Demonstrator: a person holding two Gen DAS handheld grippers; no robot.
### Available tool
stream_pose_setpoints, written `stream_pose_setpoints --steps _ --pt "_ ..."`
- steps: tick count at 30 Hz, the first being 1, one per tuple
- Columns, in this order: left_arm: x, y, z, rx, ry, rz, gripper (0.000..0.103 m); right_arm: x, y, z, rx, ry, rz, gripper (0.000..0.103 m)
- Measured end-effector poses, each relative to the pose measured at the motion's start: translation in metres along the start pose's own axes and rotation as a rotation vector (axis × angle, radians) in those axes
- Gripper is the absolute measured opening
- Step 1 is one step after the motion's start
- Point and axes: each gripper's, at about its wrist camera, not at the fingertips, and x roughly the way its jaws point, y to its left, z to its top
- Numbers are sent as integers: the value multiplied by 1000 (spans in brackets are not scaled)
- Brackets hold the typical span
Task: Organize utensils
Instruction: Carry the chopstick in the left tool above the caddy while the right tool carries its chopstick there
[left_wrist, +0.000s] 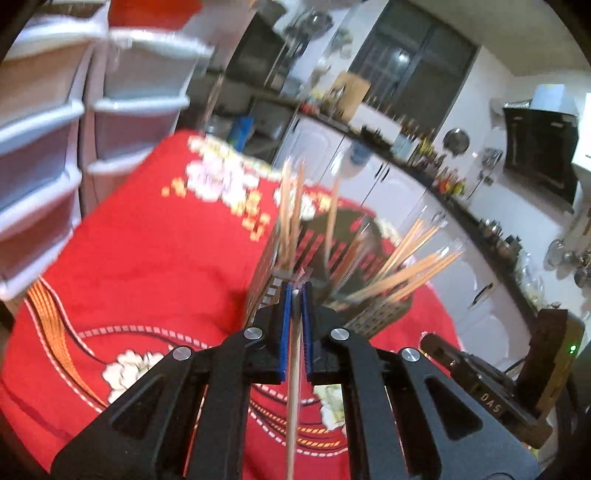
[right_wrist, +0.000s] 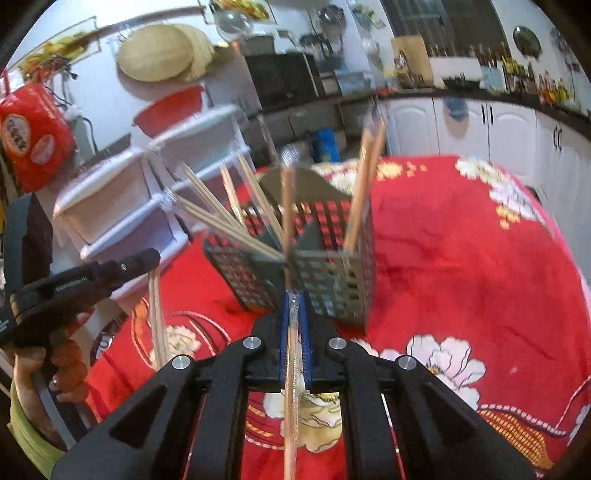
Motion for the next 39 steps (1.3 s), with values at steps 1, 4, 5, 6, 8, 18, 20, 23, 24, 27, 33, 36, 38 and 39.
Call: stream_pose_setpoints --steps 1,4,5,6,8,18,20,23,24,27,33,36,38,39 --pt "-8 -3 3 4 -19 -5 1 -5 3 3 -9 -18 2 6" --pt "-18 -10 14 17 -64 -15 1 -16 10 12 -34 -65 8 6" --pt "-20 -10 18 20 -73 -15 1 -20 12 15 -42 -81 7 6" --pt "-24 -12 21 21 -84 -18 1 -23 15 17 -48 -91 6 6" --pt "-29 -15 26 21 -97 -28 1 -28 19 23 -61 -110 13 6" --pt "-52 -33 54 56 -172 -39 1 -50 45 63 -125 -217 54 6" --pt "-55 -36 60 67 -187 -39 1 -53 48 72 -129 -236 64 6" --pt "-57 -40 69 76 -206 -45 1 -56 54 86 -136 -263 78 6" --pt "-58 -41 72 79 -213 -45 1 -57 57 90 -139 -269 80 6" --pt "-59 -44 81 83 -231 -45 1 -58 63 103 -154 -291 81 6" --pt "-60 -51 100 100 -273 -44 1 -60 70 125 -156 -331 84 6" --pt "-59 -53 109 101 -293 -40 1 -60 71 136 -161 -357 81 6" --pt "-57 -54 113 104 -306 -31 1 -60 72 142 -165 -371 76 6" --pt "-56 -55 115 108 -310 -27 1 -59 72 145 -167 -378 72 6"
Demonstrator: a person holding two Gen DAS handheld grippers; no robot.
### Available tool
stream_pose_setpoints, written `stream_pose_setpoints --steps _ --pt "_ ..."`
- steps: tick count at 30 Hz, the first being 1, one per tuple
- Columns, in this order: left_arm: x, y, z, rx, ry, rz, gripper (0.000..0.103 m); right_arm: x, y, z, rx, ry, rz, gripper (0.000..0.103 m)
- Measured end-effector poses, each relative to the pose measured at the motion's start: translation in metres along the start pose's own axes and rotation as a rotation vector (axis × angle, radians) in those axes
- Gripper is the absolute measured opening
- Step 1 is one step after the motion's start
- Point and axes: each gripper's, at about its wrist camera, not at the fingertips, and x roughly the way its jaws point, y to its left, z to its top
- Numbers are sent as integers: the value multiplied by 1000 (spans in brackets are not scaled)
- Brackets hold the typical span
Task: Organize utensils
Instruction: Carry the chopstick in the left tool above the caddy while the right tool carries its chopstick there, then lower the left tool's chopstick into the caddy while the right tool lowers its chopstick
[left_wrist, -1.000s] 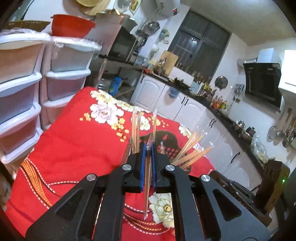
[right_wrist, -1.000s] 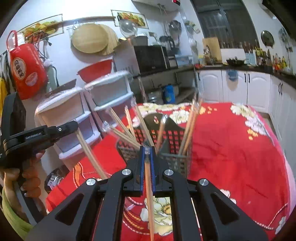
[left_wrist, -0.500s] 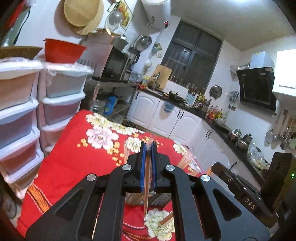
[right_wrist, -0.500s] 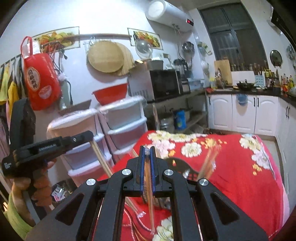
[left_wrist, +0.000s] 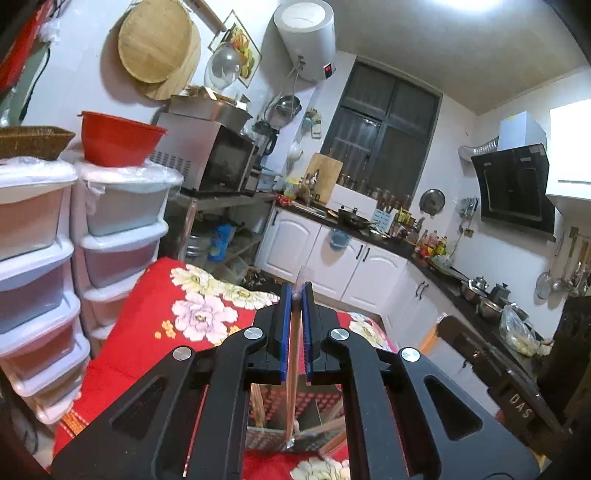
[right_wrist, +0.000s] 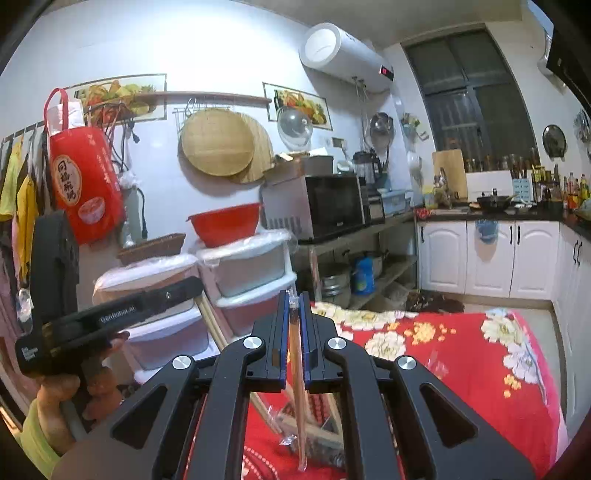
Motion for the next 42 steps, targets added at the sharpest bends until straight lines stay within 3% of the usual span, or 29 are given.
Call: stream_pose_setpoints --steps 14,42 --pt "38 -11 -2 79 -13 62 1 28 -25 10 -24 -62 -83 6" --pt "96 13 -65 70 112 108 1 96 -46 -66 -8 126 -133 6"
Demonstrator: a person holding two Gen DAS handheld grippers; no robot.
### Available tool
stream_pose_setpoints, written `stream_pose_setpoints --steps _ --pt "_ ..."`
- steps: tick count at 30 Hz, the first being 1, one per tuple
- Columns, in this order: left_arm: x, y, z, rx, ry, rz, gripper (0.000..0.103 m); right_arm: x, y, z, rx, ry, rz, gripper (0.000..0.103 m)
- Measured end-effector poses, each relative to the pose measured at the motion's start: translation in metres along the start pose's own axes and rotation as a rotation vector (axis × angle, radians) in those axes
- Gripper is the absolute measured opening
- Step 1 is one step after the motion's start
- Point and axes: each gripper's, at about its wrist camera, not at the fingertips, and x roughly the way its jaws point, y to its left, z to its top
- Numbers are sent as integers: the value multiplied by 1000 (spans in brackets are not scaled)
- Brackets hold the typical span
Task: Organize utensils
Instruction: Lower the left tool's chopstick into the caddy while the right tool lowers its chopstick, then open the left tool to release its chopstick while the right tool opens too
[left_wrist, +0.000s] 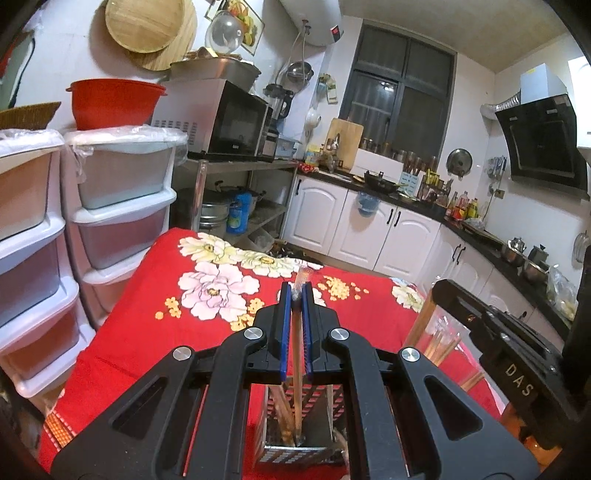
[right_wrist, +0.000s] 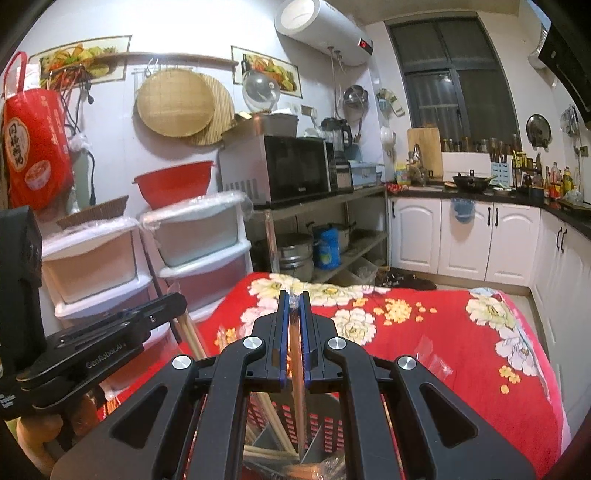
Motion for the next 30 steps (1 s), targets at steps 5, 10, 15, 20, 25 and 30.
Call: stream_pose_setpoints --steps 5,10,15,20,25,30 --pt "4 3 -8 -8 19 2 1 4 0 -10 1 32 -9 6" --pt "4 5 -13 -9 31 2 2 5 0 -17 2 57 -16 6" --pt "1 5 -18 -3 43 2 2 1 1 -22 2 80 -21 6" --pt "-1 7 -22 0 64 3 2 -6 4 -27 -9 103 -27 6" --pt "-7 9 -24 7 82 7 3 -11 5 -32 -12 123 -45 11" --pt "-12 13 -29 6 109 8 12 -19 3 -36 -8 128 -57 20"
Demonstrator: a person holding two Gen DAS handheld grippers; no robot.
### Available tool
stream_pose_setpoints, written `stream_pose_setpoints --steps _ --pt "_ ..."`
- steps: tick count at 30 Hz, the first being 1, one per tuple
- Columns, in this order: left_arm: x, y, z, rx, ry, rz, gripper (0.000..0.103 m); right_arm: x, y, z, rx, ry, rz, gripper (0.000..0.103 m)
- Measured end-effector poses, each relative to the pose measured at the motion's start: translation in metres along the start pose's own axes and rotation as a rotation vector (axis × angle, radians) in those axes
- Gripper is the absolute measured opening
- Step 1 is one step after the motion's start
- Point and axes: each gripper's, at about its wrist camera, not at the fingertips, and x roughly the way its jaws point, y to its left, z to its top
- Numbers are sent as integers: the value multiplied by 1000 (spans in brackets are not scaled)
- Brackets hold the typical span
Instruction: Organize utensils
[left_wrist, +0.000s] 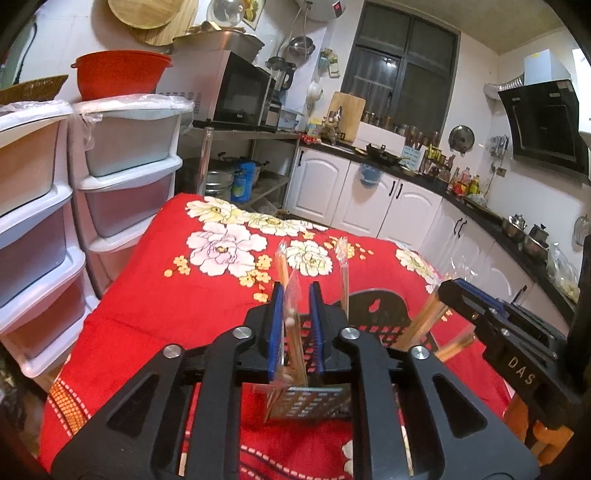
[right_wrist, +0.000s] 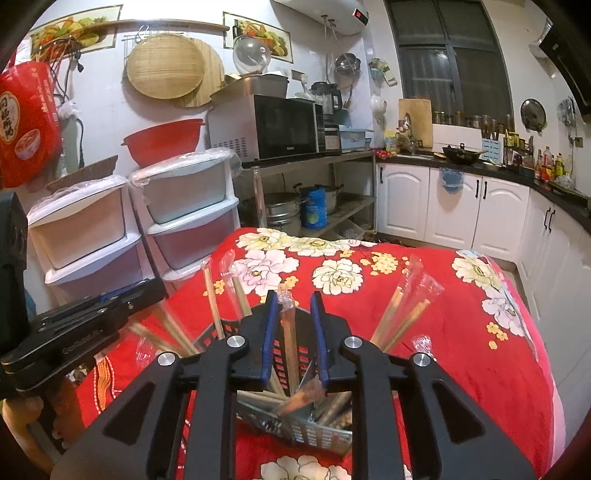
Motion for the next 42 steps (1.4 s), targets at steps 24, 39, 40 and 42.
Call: stream_pose_setpoints --steps 24,39,40,42 --pt "-52 -4 -35 15 4 -32 56 -55 -4 -40 -8 18 -4 52" --pt "-71 -11 -77 18 36 -54 77 -95 5 -93 -45 32 -18 75" --pt "-71 -12 -80 18 40 -54 79 -95 5 -96 -44 35 -19 75" --pt "-71 -13 -86 18 50 -61 79 -96 5 -104 -41 47 -20 76"
